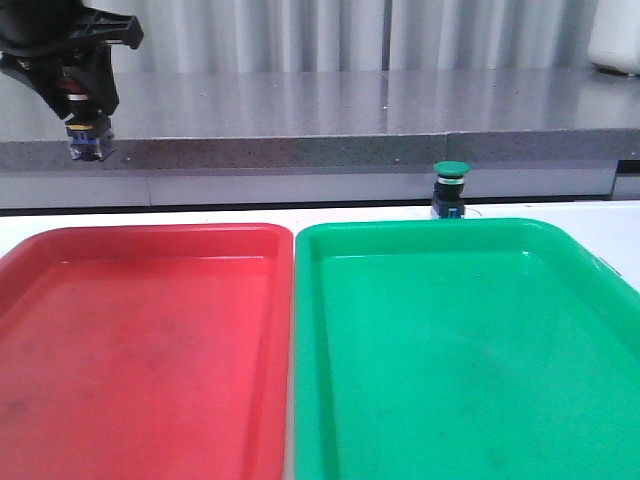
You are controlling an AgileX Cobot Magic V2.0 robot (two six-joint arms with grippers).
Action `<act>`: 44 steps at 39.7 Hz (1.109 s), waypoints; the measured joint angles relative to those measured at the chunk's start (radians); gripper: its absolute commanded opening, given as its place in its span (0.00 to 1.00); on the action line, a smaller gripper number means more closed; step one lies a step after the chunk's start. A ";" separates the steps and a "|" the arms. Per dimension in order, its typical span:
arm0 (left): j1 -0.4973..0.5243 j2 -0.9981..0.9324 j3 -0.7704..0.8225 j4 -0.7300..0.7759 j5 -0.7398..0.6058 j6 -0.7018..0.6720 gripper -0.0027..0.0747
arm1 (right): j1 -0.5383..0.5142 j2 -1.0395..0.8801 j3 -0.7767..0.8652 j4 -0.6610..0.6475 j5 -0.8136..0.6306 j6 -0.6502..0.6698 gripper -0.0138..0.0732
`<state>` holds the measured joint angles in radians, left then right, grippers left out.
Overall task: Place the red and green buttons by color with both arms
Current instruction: 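Carry the red button with the left gripper and lower it into the red tray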
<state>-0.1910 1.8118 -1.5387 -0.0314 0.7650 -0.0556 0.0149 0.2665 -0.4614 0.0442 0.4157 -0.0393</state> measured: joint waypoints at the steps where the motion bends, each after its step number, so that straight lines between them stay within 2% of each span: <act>1: -0.010 -0.033 0.036 -0.008 -0.012 0.000 0.18 | 0.000 0.000 0.000 0.000 0.000 0.000 0.84; 9: -0.093 -0.253 0.357 -0.063 -0.088 -0.005 0.18 | 0.000 0.000 0.000 0.000 0.001 0.000 0.84; 17: -0.164 -0.332 0.570 -0.091 -0.143 -0.046 0.19 | 0.000 0.000 0.000 0.000 0.001 0.000 0.84; 27: -0.199 -0.332 0.704 -0.104 -0.271 -0.050 0.19 | 0.000 0.000 0.000 0.000 0.001 0.000 0.84; 35: -0.199 -0.318 0.720 -0.105 -0.325 -0.052 0.19 | 0.000 0.000 0.000 0.000 0.001 0.000 0.84; 38: -0.199 -0.294 0.720 -0.112 -0.327 -0.052 0.25 | 0.000 0.000 0.000 0.000 0.001 0.000 0.84; 40: -0.199 -0.283 0.720 -0.118 -0.327 -0.052 0.32 | 0.000 0.000 0.000 0.000 0.001 0.000 0.84; 44: -0.199 -0.274 0.720 -0.132 -0.325 -0.052 0.52 | 0.000 0.000 0.000 0.000 0.001 0.000 0.84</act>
<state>-0.3896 1.5374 -0.8182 -0.1639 0.4403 -0.1075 0.0149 0.2665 -0.4614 0.0442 0.4163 -0.0393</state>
